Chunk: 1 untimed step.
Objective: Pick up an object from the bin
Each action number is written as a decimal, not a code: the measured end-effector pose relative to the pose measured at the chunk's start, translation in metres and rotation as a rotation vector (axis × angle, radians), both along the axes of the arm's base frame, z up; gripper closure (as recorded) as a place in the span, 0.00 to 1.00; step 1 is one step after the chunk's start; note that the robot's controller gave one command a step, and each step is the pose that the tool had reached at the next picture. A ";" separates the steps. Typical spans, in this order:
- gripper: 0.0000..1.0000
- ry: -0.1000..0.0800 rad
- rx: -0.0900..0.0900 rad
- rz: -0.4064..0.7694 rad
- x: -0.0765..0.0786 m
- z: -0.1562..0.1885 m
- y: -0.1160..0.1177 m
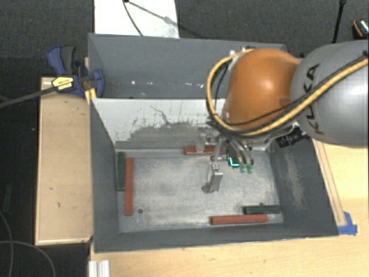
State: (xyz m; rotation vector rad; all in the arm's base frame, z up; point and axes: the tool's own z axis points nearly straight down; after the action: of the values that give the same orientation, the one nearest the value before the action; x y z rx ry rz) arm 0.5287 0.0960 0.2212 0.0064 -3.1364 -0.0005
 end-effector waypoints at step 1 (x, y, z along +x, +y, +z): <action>0.00 -0.008 -0.001 -0.201 0.048 -0.153 -0.079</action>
Offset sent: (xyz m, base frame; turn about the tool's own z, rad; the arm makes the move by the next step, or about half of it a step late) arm 0.0467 -0.0767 -0.1512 0.2035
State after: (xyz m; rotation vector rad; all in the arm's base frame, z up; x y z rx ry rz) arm 0.5762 0.0174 0.0680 -0.3090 -3.1289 -0.0005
